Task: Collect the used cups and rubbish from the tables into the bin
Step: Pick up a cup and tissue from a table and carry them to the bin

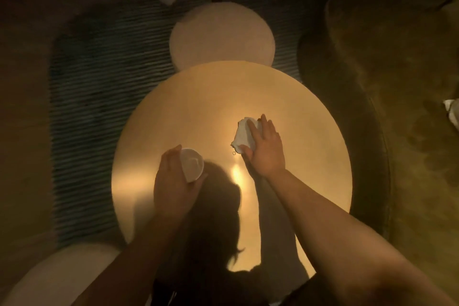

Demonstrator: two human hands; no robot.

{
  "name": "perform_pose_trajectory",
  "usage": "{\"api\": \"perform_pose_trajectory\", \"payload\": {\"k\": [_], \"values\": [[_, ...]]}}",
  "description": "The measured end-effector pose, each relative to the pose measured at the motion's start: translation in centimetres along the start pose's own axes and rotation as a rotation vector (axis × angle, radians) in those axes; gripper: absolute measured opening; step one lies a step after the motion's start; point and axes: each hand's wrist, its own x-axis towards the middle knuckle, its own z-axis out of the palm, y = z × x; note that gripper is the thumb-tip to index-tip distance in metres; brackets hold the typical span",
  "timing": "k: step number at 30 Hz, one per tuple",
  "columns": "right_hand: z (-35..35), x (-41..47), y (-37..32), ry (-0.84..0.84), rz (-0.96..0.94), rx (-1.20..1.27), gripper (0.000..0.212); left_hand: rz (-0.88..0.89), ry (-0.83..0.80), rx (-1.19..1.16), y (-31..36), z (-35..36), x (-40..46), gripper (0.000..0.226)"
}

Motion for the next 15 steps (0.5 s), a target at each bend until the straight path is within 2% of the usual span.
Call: {"api": "perform_pose_trajectory", "payload": {"k": [2, 6, 8, 11, 15], "values": [[1.1, 0.4, 0.6, -0.042, -0.002, -0.061, 0.062, 0.010, 0.003, 0.024, -0.1, -0.2, -0.4, 0.085], [1.5, -1.3, 1.2, 0.087, 0.019, -0.007, 0.039, -0.033, -0.041, 0.069, 0.8, -1.1, -1.6, 0.085], [0.9, -2.8, 1.6, 0.095, 0.045, 0.027, 0.030, -0.036, -0.065, 0.064, 1.8, -1.6, -2.2, 0.083], [-0.9, -6.0, 2.4, 0.095, 0.084, 0.108, 0.029, 0.017, -0.112, 0.084, 4.2, -2.4, -3.1, 0.080], [-4.1, -11.5, 3.7, 0.184, 0.160, 0.205, 0.033, 0.071, -0.167, 0.047, 8.3, -3.0, -3.5, 0.078]]}}
